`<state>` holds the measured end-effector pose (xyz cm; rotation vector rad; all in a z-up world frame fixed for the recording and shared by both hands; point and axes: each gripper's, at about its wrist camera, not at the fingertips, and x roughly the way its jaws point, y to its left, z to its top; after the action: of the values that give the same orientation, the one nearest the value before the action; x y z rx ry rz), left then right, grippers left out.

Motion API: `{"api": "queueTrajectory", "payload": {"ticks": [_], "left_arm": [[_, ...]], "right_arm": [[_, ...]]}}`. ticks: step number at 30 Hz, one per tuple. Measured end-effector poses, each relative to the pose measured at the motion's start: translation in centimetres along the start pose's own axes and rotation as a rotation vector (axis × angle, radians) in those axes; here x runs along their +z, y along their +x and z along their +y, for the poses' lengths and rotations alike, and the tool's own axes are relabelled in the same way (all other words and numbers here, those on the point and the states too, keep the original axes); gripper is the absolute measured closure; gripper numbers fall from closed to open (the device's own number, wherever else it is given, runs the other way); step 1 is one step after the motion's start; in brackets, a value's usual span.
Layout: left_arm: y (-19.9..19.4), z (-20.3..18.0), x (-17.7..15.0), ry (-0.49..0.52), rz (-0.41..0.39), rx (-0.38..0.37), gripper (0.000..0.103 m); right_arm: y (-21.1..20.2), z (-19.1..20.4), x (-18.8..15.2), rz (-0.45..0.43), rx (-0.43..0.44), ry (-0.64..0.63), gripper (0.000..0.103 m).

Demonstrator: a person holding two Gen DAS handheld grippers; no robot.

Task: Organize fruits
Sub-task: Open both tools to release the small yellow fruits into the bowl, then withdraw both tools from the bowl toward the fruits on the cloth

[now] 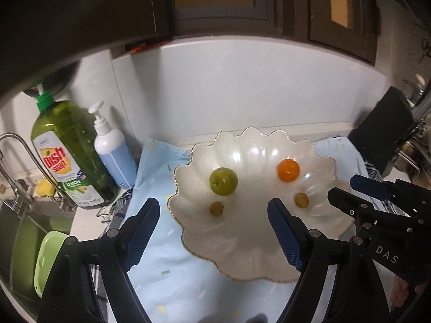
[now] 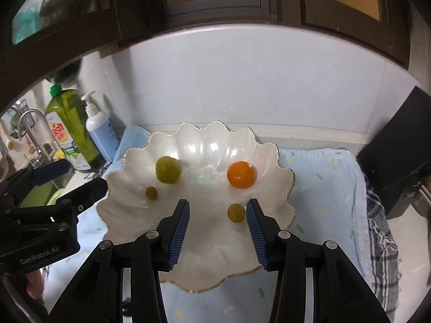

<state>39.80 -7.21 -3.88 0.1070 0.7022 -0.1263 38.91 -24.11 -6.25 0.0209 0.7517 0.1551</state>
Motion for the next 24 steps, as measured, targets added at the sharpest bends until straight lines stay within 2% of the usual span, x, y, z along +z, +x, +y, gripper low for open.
{"api": "queueTrajectory", "payload": {"ticks": [14, 24], "left_arm": [[-8.3, 0.7, -2.1, 0.009, -0.113, -0.027, 0.021], [-12.3, 1.0, -4.7, 0.023, -0.142, -0.029, 0.021]], "right_arm": [[-7.6, 2.8, -2.1, -0.110, 0.023, -0.031, 0.058], [-11.6, 4.7, -4.2, -0.167, 0.018, -0.056, 0.058]]}}
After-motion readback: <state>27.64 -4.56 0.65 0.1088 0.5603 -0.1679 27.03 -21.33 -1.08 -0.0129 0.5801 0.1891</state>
